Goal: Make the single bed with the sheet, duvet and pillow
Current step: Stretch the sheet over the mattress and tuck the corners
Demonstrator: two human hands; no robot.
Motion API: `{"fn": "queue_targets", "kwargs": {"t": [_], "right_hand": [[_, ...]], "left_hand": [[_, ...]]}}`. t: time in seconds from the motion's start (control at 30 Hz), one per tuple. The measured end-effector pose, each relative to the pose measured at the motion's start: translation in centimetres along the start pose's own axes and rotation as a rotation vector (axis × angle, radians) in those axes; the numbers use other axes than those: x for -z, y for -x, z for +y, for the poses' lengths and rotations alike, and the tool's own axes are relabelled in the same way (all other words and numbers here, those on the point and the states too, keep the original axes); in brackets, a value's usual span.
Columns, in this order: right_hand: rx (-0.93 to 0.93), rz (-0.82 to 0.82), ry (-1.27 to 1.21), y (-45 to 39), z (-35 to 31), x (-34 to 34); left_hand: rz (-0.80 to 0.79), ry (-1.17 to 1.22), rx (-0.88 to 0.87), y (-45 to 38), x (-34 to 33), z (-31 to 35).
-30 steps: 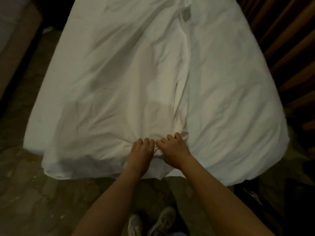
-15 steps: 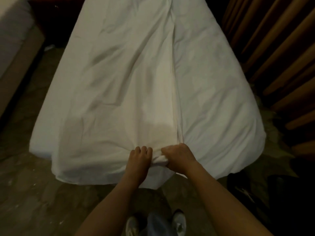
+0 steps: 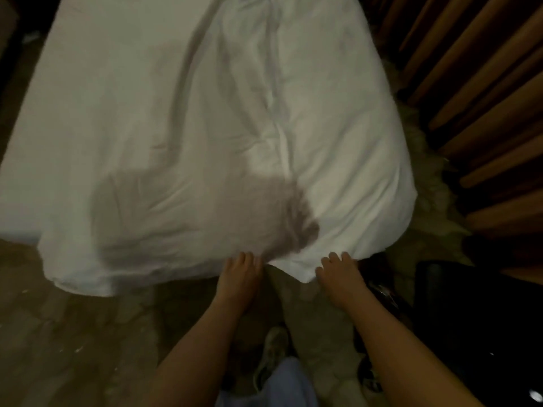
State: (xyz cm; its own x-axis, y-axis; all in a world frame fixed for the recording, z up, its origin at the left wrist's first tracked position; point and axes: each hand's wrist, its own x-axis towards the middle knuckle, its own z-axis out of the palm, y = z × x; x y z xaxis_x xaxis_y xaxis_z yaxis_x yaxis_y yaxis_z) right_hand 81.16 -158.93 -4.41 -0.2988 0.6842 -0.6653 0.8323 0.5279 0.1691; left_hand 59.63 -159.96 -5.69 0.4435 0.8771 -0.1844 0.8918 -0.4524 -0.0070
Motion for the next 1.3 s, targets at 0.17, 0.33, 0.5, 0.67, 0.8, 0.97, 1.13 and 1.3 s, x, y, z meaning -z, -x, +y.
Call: {"fn": "queue_targets", "kwargs": {"t": [0.17,0.33,0.5,0.67,0.8,0.97,1.13,1.3], "right_hand": [[0.041,0.177,0.002,-2.2,-0.7,4.0],[0.085,0.357,-0.155,-4.3,-4.2,9.4],[0.088,0.246,-0.192,-7.5,-10.5,11.1],[0.061,0.257,-0.211,-13.5,-16.8,8.3],[-0.005,0.352,-0.179,-17.8,-18.5,5.5],[-0.066,0.588,-0.083,-18.7,-18.9,6.5],[-0.063,0.755,-0.130,-17.6,-18.3,7.5],[-0.012,0.739,-0.187,-16.1,-17.6,9.0]], "left_hand": [[0.023,-0.039,0.121,-1.5,1.6,-2.4],[0.032,-0.028,0.221,-0.2,1.3,-5.3],[0.030,-0.061,0.391,3.1,-1.1,-11.0],[0.058,-0.010,0.402,4.4,-7.0,-16.7],[-0.004,-0.024,0.295,3.4,-10.1,-17.9],[0.057,-0.031,0.240,1.7,-11.3,-19.0],[0.136,-0.055,0.197,0.8,-8.6,-20.0],[0.193,-0.004,0.133,1.4,-6.9,-19.9]]}}
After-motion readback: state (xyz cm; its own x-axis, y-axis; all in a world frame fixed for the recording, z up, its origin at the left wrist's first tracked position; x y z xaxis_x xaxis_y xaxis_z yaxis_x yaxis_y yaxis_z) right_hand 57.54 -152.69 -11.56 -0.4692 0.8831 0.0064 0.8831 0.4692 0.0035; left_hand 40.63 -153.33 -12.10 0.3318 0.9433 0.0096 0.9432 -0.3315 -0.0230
